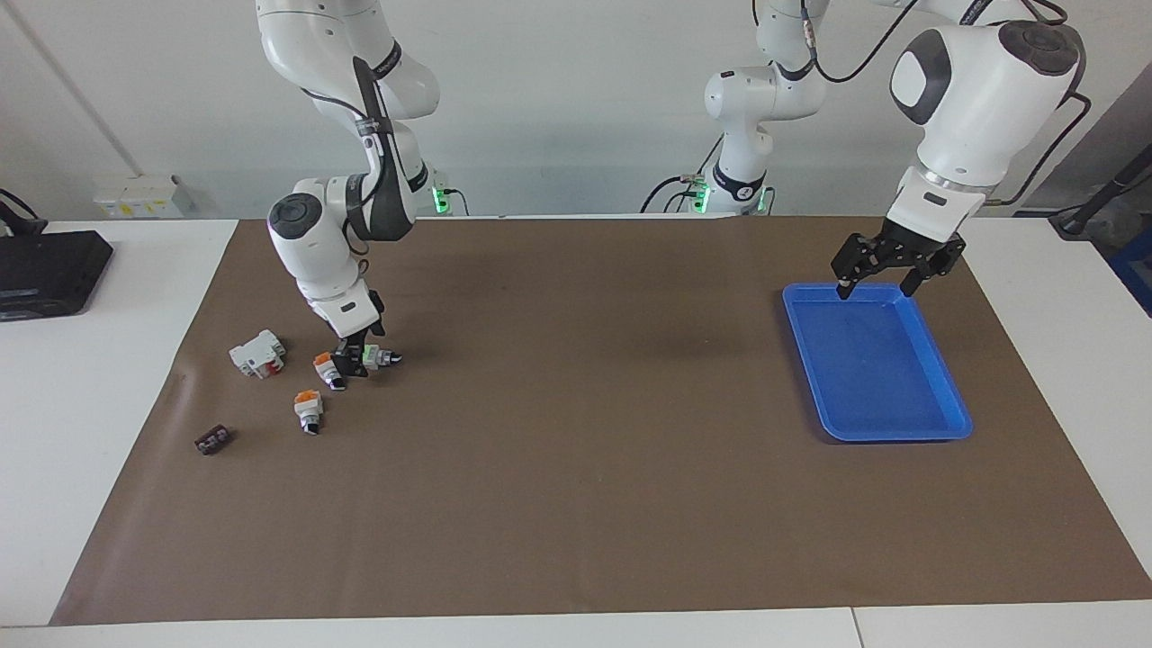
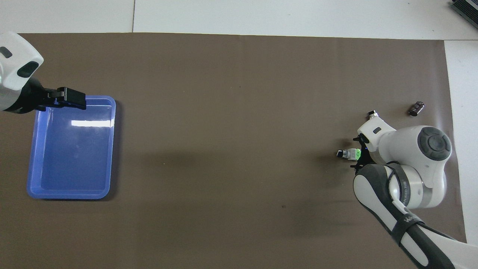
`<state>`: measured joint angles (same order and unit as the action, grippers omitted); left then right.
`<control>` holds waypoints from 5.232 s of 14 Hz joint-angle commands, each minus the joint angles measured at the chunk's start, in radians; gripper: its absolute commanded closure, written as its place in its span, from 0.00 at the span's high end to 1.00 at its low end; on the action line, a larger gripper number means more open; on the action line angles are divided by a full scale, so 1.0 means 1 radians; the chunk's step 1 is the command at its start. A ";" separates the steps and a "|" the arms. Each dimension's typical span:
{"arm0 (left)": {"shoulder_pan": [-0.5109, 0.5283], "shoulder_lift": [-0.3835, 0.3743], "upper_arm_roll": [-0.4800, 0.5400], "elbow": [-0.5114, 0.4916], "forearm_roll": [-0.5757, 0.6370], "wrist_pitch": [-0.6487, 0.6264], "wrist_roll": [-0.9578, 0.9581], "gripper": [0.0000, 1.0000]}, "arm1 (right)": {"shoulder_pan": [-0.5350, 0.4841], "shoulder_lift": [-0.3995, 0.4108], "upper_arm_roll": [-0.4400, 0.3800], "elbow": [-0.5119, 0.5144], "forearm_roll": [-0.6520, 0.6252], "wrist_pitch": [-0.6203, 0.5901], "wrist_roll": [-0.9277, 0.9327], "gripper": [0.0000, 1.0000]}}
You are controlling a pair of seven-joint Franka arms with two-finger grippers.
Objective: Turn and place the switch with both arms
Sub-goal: 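Grasp the green-topped switch with the right gripper and lift it, then carry the switch toward the center while the left gripper reaches toward it, then bring the left gripper to the switch held by the right gripper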
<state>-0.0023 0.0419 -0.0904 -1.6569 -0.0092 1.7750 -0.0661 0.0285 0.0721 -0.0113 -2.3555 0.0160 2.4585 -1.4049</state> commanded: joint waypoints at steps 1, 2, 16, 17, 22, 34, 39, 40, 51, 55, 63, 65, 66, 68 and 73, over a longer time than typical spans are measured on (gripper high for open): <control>0.007 -0.027 -0.005 -0.027 0.020 -0.002 -0.011 1.00 | -0.029 -0.022 0.005 -0.025 0.008 0.030 -0.065 0.84; 0.007 -0.027 -0.005 -0.027 0.018 -0.002 -0.011 1.00 | -0.027 -0.018 0.005 -0.025 0.008 0.030 -0.063 0.81; 0.007 -0.027 -0.005 -0.027 0.018 -0.002 -0.011 1.00 | 0.070 0.009 0.033 0.111 0.144 -0.090 -0.078 0.00; 0.007 -0.027 -0.005 -0.027 0.018 -0.002 -0.011 1.00 | 0.071 0.012 0.045 0.136 0.244 -0.128 -0.098 0.00; 0.007 -0.027 -0.005 -0.027 0.018 -0.002 -0.011 1.00 | 0.160 0.055 0.076 0.264 0.632 -0.185 -0.189 0.00; 0.005 -0.030 -0.006 -0.026 0.018 -0.002 -0.011 1.00 | 0.488 0.068 0.077 0.429 0.857 0.141 0.021 0.00; -0.013 -0.037 -0.011 -0.030 0.018 -0.025 -0.014 1.00 | 0.539 0.060 0.077 0.421 0.843 0.148 0.058 0.00; -0.013 -0.037 -0.012 -0.031 0.012 -0.025 -0.018 1.00 | 0.542 0.060 0.077 0.420 0.843 0.151 0.058 0.00; -0.051 -0.045 -0.026 -0.066 -0.322 0.046 0.014 0.87 | 0.553 0.061 0.077 0.420 0.841 0.174 0.073 0.00; -0.093 -0.068 -0.026 -0.150 -0.455 0.150 0.165 0.84 | 0.553 0.061 0.077 0.420 0.841 0.175 0.073 0.00; -0.084 -0.054 -0.026 -0.187 -0.719 0.133 0.428 0.59 | 0.553 0.061 0.077 0.418 0.841 0.175 0.073 0.00; -0.082 -0.045 -0.025 -0.205 -0.779 0.132 0.492 0.56 | 0.553 0.061 0.077 0.418 0.841 0.175 0.073 0.00; -0.090 -0.036 -0.025 -0.205 -0.787 0.132 0.502 0.54 | 0.553 0.061 0.077 0.418 0.841 0.178 0.073 0.00; -0.094 -0.036 -0.026 -0.207 -0.787 0.127 0.509 0.54 | 0.553 0.061 0.077 0.418 0.841 0.186 0.073 0.00; -0.123 -0.036 -0.026 -0.207 -0.787 0.127 0.516 0.45 | 0.553 0.061 0.077 0.418 0.841 0.186 0.075 0.00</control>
<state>-0.1018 0.0164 -0.1265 -1.8472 -0.7765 1.8950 0.4281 0.5744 0.1397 0.0671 -1.9297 0.8497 2.6181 -1.3515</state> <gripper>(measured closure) 0.524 0.595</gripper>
